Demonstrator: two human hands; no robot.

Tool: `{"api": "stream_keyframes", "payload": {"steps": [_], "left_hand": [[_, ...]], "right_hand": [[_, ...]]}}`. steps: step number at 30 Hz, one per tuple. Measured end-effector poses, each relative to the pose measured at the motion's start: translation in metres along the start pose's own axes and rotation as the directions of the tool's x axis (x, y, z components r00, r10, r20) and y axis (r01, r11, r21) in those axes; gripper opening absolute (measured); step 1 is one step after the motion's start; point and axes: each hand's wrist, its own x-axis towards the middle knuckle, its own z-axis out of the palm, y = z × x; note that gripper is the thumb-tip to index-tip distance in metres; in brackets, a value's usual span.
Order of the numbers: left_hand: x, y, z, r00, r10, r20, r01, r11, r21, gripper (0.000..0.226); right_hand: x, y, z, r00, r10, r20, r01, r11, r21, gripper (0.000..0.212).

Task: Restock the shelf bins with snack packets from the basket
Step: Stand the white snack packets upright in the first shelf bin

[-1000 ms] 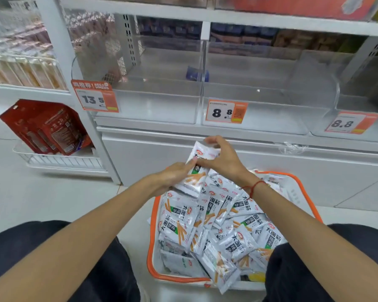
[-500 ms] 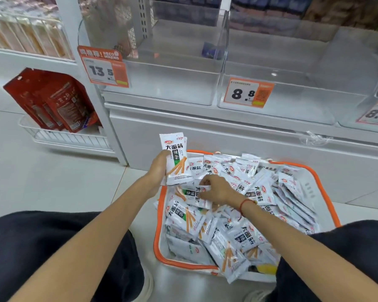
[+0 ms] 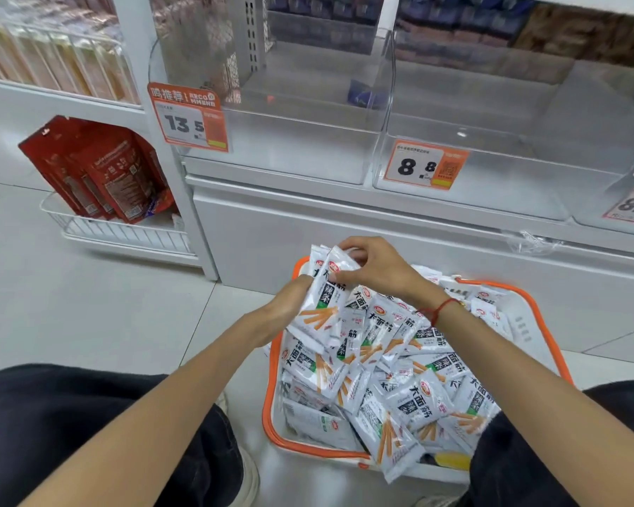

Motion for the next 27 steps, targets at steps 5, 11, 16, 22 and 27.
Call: {"api": "stream_keyframes", "payload": {"steps": [5, 11, 16, 22, 27], "left_hand": [[0.0, -0.002, 0.002, 0.994, -0.058, 0.089, 0.066, 0.994, -0.091, 0.069], [0.006, -0.012, -0.019, 0.993, -0.031, -0.116, 0.009, 0.984, -0.18, 0.019], [0.011, -0.025, -0.034, 0.974, -0.066, -0.217, 0.004, 0.962, -0.272, 0.017], [0.004, -0.025, -0.035, 0.971, -0.076, -0.228, -0.006, 0.941, -0.337, 0.019], [-0.007, -0.021, -0.049, 0.961, -0.11, -0.254, 0.023, 0.946, -0.325, 0.021]], "right_hand": [[-0.003, 0.005, 0.014, 0.978, -0.056, -0.203, 0.039, 0.996, -0.086, 0.043], [-0.015, 0.028, 0.039, 0.939, 0.12, -0.322, -0.147, 0.987, -0.062, 0.026], [-0.039, 0.056, 0.074, 0.871, 0.378, 0.314, -0.141, 0.804, -0.577, 0.041], [-0.028, 0.052, 0.049, 0.9, 0.368, 0.234, -0.286, 0.903, -0.32, 0.024], [-0.034, 0.038, 0.009, 0.882, 0.446, 0.151, -0.471, 0.837, 0.28, 0.014]]}}
